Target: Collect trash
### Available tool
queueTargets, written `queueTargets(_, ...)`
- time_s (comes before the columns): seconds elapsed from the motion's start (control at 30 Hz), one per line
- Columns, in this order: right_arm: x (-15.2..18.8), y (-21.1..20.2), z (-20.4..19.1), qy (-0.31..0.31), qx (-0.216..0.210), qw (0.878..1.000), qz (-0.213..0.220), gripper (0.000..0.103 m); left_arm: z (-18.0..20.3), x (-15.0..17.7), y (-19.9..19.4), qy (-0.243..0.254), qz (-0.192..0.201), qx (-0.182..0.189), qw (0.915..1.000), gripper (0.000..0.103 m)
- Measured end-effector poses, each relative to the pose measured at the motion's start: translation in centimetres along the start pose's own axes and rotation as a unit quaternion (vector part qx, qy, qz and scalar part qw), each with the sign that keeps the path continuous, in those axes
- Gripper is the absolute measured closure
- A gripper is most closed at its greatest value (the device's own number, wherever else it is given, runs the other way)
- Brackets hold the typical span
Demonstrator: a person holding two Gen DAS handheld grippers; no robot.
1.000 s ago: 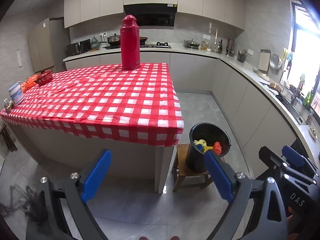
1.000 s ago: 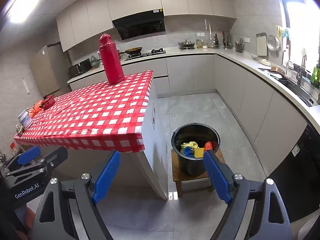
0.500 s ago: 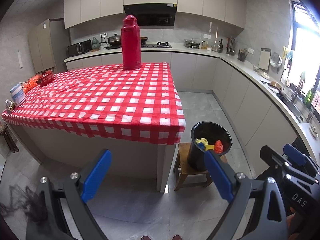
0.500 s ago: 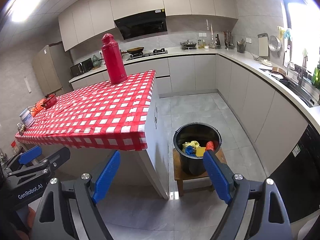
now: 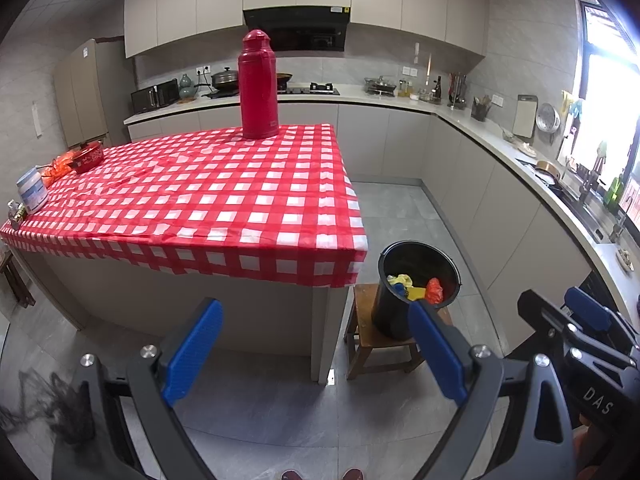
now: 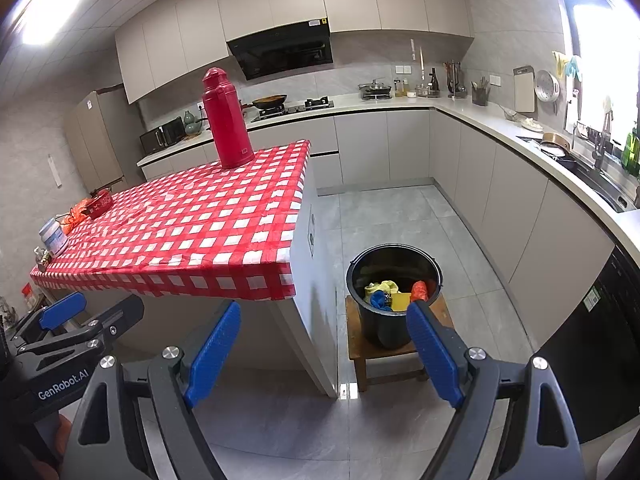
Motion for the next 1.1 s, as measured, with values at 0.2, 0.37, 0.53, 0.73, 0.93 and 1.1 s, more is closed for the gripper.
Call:
queueTargets(0.2, 0.0, -0.1, 0.1, 0.001, 0.000, 1.000, 0.000, 0.016, 0.1, 0.0, 0.0, 0.000, -0.001, 0.001, 1.0000, 0.008)
queueTargets(0.37, 0.0, -0.1, 0.1, 0.003, 0.000, 1.000, -0.001, 0.016, 0.2, -0.1, 0.2, 0.000, -0.005, 0.003, 1.0000, 0.008)
queueTargets(0.53, -0.1, 0.0, 0.3, 0.005, 0.001, 1.000, -0.003, 0.016, 0.4, -0.3, 0.6, 0.000, -0.008, 0.005, 1.0000, 0.008)
queueTargets(0.73, -0.2, 0.2, 0.6, 0.007, 0.002, 1.000, -0.005, 0.016, 0.7, -0.4, 0.9, 0.004, -0.010, 0.007, 0.9999, 0.008)
queueTargets(0.93, -0.4, 0.8, 0.9, 0.008, 0.002, 1.000, -0.007, 0.016, 0.8, -0.7, 1.7, 0.007, -0.017, 0.017, 0.9997, 0.008)
queueTargets(1.1, -0.6, 1.2, 1.1, 0.010, 0.006, 1.000, -0.008, 0.016, 0.8, -0.9, 1.9, 0.007, -0.007, 0.035, 0.9993, 0.008)
Point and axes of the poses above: each gripper's, at about its wrist camera, not at the fingertips, and y roughly the way its jaws point, z to its right, x to its underside, the point moved 1 cm from there along y, roughly the way its jaws point, and after that the axes turned 6 degrees about -y, right-handed, at the moved point
